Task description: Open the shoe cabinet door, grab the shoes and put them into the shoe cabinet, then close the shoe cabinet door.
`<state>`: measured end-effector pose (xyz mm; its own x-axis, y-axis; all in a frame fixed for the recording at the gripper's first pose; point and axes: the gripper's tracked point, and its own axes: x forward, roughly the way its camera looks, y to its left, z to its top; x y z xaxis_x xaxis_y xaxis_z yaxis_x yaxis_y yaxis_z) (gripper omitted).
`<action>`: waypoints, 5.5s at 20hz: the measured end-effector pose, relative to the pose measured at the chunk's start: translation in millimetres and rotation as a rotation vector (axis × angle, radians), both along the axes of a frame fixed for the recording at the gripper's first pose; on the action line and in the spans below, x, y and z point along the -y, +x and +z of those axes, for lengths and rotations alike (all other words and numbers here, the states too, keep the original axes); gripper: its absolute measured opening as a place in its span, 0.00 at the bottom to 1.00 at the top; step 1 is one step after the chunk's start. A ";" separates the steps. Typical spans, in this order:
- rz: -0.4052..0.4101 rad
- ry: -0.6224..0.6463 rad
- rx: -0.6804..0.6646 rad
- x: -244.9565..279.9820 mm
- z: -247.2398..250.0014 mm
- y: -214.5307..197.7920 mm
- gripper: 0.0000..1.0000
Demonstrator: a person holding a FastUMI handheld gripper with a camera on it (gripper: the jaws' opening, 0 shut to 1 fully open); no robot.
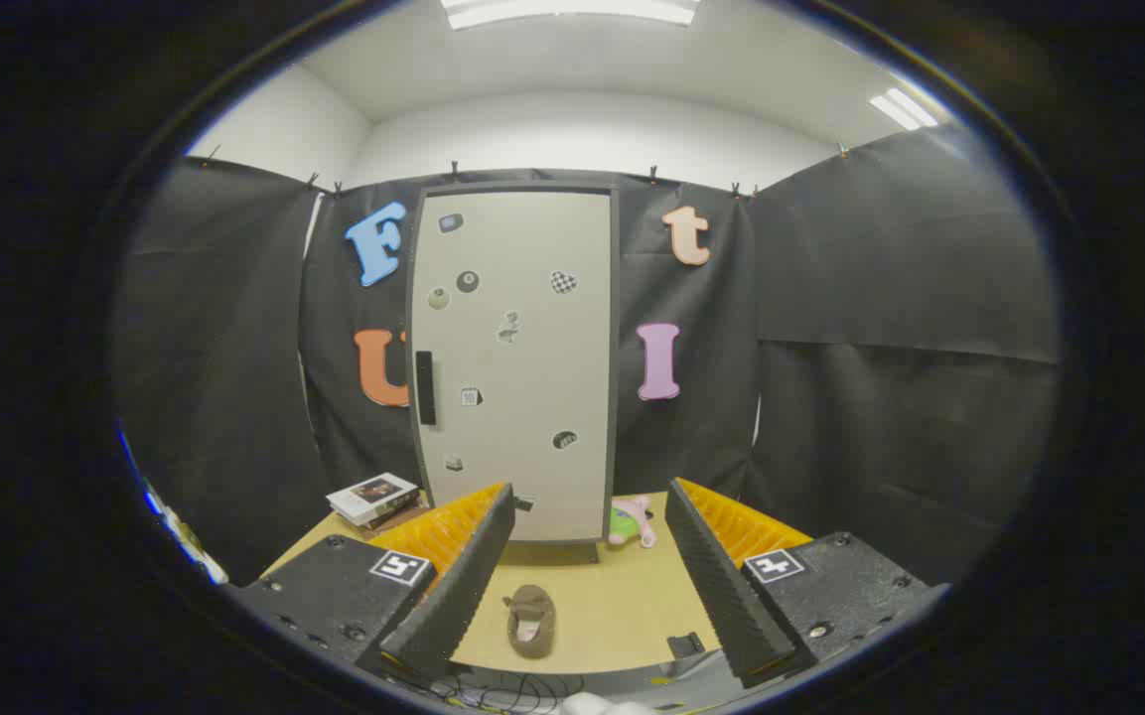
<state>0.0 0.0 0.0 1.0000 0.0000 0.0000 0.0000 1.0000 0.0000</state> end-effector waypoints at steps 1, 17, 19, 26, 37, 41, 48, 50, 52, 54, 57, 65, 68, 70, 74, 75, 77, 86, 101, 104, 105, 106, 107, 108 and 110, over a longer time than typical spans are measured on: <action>-0.002 -0.002 0.001 0.8 0.2 -1.0 1.00; -0.009 -0.014 -0.004 -9.0 0.9 3.2 1.00; -0.003 -0.013 -0.002 -14.5 1.0 7.5 1.00; 0.035 -0.015 -0.037 -41.6 -4.6 32.0 1.00; 0.250 -0.031 -0.022 -145.4 2.3 153.6 1.00; 0.327 -0.027 -0.029 -193.0 6.2 216.0 1.00; 0.349 -0.002 -0.042 -252.4 10.7 318.4 1.00; 0.344 -0.001 -0.027 -265.6 16.1 339.7 0.99; 0.332 -0.015 -0.018 -274.6 20.1 359.4 0.98; 0.313 -0.033 -0.029 -277.4 20.4 376.0 0.96; 0.282 -0.031 -0.042 -274.2 21.3 390.2 0.93; 0.302 -0.038 -0.059 -286.7 18.4 390.3 0.43; 0.317 -0.044 -0.075 -284.7 17.7 388.4 0.35; 0.349 -0.030 -0.099 -282.9 16.4 383.2 0.32; 0.397 -0.058 -0.098 -279.9 16.5 353.1 0.30; 0.404 -0.060 -0.102 -278.5 17.2 341.9 0.29; 0.418 -0.057 -0.107 -272.5 15.1 330.1 0.28; 0.432 -0.028 -0.111 -232.0 10.8 280.6 0.27; 0.213 -0.042 -0.099 -140.5 8.3 243.9 0.16; 0.180 -0.033 -0.108 -126.0 8.6 244.0 0.10; 0.174 -0.030 -0.111 -120.1 8.2 243.2 0.09; 0.165 -0.023 -0.116 -114.2 8.3 242.8 0.07; 0.157 -0.023 -0.121 -109.2 7.5 241.9 0.06; 0.151 -0.027 -0.125 -104.9 8.2 241.4 0.05; 0.142 -0.032 -0.128 -96.9 7.5 242.0 0.04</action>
